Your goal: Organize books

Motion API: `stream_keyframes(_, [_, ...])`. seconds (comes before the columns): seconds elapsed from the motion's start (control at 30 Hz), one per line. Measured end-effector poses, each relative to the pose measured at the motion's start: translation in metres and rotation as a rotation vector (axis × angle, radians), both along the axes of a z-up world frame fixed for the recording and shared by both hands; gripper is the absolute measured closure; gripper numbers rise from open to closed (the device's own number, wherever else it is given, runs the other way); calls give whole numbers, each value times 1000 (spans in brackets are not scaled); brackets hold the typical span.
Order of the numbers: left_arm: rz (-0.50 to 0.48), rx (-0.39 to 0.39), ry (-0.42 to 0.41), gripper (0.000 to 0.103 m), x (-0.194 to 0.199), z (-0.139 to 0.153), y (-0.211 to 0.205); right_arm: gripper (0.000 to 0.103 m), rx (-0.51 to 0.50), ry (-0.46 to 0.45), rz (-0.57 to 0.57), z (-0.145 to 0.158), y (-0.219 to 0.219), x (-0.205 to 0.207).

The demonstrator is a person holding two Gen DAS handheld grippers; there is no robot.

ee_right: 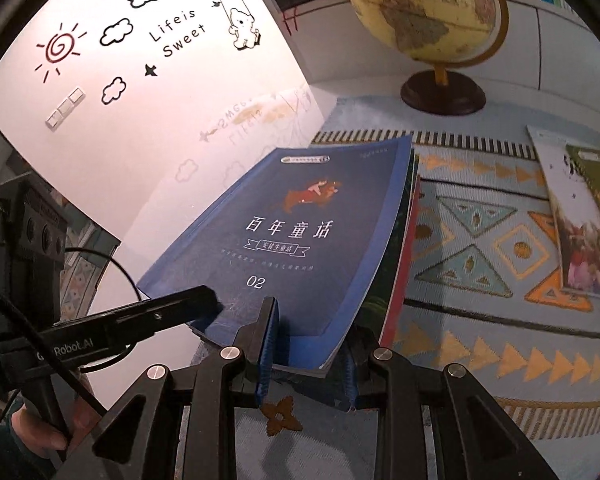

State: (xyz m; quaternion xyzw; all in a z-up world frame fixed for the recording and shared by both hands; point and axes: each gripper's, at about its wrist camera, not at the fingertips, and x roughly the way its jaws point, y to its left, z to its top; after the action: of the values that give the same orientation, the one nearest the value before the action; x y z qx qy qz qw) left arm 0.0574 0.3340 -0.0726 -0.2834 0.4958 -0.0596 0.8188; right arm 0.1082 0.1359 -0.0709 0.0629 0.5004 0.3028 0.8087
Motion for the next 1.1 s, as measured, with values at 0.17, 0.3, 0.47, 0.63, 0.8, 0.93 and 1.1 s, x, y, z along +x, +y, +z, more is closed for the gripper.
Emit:
stream_keyframes(0.17, [47, 23, 28, 75, -8, -5, 11, 76, 14, 58, -14, -15, 3, 1])
stream_keyframes(0.3, [132, 123, 60, 74, -24, -9, 16, 70, -43, 89, 8, -25, 10, 1])
stream_keyframes(0.47, [171, 181, 64, 74, -49, 0, 9, 53, -69, 100, 5, -18, -8, -14])
stream_keyframes(0.63, [140, 190, 12, 74, -65, 16, -31, 53, -61, 113, -66, -12, -63, -46])
stream_keyframes(0.8, [43, 158, -9, 72, -74, 25, -109, 53, -95, 56, -158, 9, -134, -83])
stream_keyframes(0.93, [-82, 154, -32, 72, -89, 33, -191, 48, -121, -9, -277, 36, -209, -122])
stream_keyframes(1.1, [-253, 142, -50, 72, -108, 41, -290, 48, -160, -56, -402, 52, -288, -172])
